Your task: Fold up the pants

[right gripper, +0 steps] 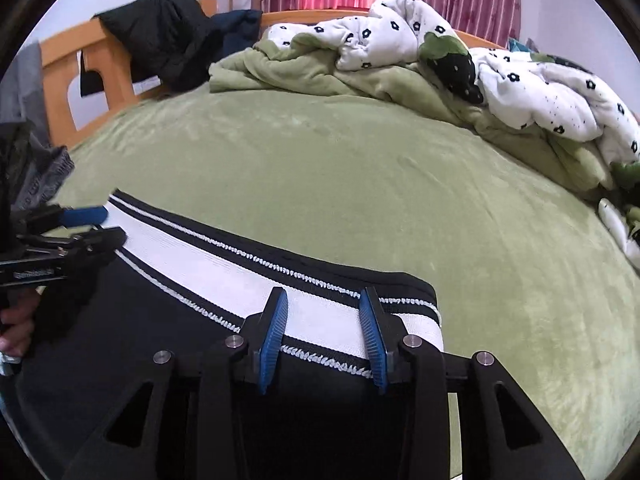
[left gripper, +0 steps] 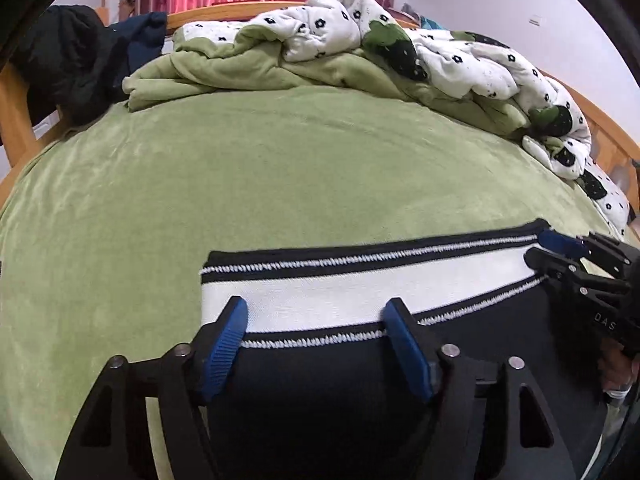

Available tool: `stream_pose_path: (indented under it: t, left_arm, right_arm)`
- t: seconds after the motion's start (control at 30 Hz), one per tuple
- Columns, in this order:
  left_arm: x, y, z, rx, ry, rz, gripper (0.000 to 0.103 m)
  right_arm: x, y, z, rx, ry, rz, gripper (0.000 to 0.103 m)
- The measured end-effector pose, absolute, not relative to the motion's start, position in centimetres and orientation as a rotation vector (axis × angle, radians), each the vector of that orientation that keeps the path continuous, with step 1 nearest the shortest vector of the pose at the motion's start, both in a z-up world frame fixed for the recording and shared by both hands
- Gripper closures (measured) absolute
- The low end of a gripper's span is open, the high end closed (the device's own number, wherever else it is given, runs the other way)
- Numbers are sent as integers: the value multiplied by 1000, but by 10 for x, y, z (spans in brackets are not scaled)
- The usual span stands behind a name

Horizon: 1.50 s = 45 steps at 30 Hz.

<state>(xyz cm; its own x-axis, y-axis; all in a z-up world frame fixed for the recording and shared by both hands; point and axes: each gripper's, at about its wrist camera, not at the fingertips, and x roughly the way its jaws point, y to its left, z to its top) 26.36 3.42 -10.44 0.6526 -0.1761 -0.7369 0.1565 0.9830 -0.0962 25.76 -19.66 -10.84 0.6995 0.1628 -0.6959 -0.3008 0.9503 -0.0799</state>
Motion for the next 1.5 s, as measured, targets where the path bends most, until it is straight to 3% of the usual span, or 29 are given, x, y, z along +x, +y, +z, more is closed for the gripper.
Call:
stream_pose_path:
  t: [0.17,0.27,0.7,1.13,1.2,1.23,1.27,1.37,1.5]
  left_arm:
    - [241,38,-107,-59,954,-246,30]
    - [204,45,-109,-70,988,-275,30]
    - [44,71,-111,-18,999,-321,29]
    - [30,53,-127,239,979,-117,31]
    - [33,47,-126,227,961,-121,36]
    - [35,44,-125,224,949,-122,45]
    - [37,43,-124,213,937,-133,71]
    - [39,57,-114,84,886,-161,78]
    - [39,77,-136,-34,947,-184,78]
  right_arm:
    - [252,-195,-105,-216,762,240,66]
    - [236,-200,-99,-212,791,231,58]
    - [126,-234,-106,-215,902,226,58]
    - [97,-260,-91,-65,869,148,58]
    - [99,-261,-89,-52,866,145,58]
    - [100,-261,-88,-49,865,144,58]
    - [100,-261,-88,-47,866,146,58]
    - [102,-261,-89,-50,873,154,58]
    - [99,-257,-91,-68,877,163,58]
